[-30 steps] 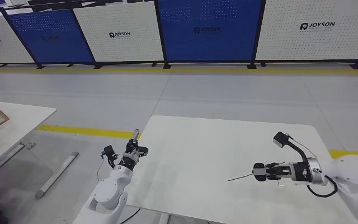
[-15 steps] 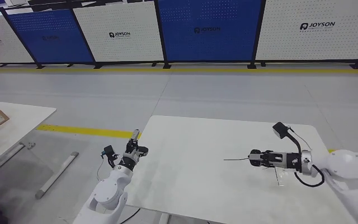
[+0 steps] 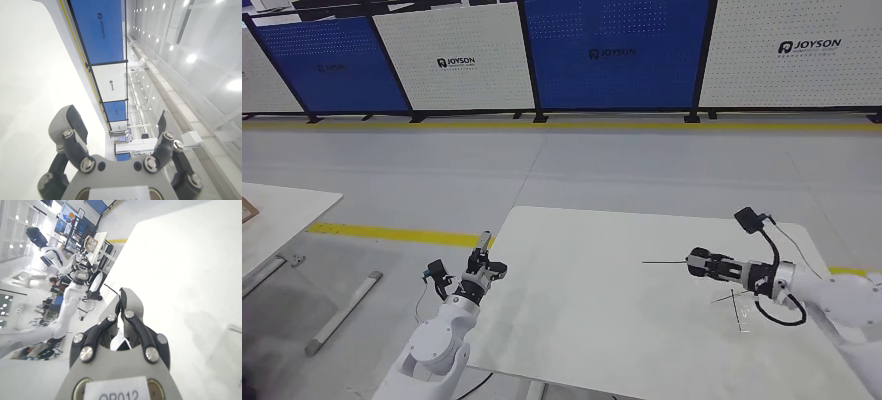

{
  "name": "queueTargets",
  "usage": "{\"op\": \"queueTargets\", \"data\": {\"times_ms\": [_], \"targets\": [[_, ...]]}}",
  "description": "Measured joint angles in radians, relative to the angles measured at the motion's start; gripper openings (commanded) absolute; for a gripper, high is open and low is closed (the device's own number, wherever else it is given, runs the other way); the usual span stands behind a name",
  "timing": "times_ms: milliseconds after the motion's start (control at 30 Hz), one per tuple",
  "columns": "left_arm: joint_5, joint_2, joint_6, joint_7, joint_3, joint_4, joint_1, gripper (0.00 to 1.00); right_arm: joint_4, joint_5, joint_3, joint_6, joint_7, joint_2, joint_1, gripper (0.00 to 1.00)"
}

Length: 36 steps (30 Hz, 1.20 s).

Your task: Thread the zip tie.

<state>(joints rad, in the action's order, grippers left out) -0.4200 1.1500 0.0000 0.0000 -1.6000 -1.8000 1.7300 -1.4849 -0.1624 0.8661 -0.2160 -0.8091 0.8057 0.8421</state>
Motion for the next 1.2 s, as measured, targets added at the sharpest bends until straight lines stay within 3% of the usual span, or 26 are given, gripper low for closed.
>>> {"op": "queueTargets", "data": {"times_ms": [100, 833, 933, 1033, 1200], "targets": [[0.0, 0.0, 0.0, 0.0, 0.0, 0.0, 0.0, 1.0, 0.02, 0.091, -0.02, -0.008, 0.001, 0.01, -0.014, 0.0], [0.0, 0.0, 0.0, 0.0, 0.0, 0.0, 0.0, 1.0, 0.031, 0.094, -0.021, -0.003, 0.009, 0.014, -0.011, 0.0], [0.0, 0.0, 0.0, 0.0, 0.0, 0.0, 0.0, 1.0, 0.062, 0.074, -0.01, -0.046, 0.005, 0.019, -0.018, 0.0], [0.0, 0.0, 0.0, 0.0, 0.0, 0.0, 0.0, 1.0, 0.064, 0.118, -0.009, -0.125, 0.01, 0.024, -0.028, 0.0], [0.0, 0.0, 0.0, 0.0, 0.0, 0.0, 0.0, 1.0, -0.027, 0.216, -0.012, -0.124, -0.052, 0.022, -0.028, 0.0]]}}
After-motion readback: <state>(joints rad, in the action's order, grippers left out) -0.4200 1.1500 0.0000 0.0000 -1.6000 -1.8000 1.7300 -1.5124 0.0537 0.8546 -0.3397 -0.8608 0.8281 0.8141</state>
